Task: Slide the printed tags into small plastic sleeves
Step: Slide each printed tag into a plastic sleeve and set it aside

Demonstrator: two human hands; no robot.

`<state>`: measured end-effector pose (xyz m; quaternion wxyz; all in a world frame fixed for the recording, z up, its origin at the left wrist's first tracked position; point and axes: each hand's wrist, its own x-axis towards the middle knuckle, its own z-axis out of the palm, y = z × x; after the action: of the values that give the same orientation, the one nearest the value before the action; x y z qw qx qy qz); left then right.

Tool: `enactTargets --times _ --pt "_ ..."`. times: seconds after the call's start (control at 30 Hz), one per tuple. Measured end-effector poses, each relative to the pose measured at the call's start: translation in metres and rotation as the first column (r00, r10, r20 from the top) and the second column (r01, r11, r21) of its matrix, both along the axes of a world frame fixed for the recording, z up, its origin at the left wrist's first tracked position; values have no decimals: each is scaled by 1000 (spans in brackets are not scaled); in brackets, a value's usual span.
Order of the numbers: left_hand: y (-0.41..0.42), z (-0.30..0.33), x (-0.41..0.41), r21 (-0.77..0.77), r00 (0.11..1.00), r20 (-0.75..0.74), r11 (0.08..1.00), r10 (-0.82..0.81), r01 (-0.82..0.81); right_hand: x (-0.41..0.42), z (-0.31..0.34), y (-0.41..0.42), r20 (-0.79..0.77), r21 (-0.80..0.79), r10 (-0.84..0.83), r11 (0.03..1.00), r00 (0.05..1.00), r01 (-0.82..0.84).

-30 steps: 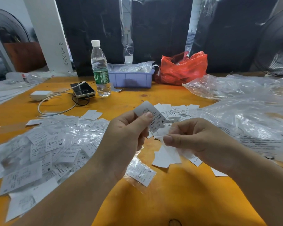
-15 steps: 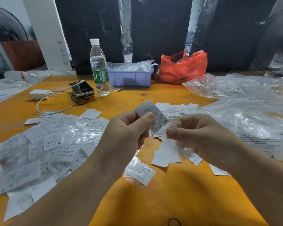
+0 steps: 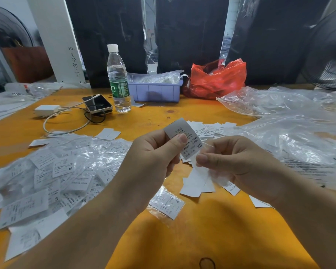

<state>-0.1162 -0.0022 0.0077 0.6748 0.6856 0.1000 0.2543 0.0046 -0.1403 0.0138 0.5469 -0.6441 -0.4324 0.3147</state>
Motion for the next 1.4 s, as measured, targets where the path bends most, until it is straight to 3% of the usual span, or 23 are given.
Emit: enactTargets --times 0.57,1.4 --pt "-2 -3 1 61 1000 -6 998 -26 26 3 -4 -1 -27 -29 21 999 999 -22" --pt "0 -5 -1 209 994 56 973 91 -100 8 -7 1 -88 44 74 997 993 -70"
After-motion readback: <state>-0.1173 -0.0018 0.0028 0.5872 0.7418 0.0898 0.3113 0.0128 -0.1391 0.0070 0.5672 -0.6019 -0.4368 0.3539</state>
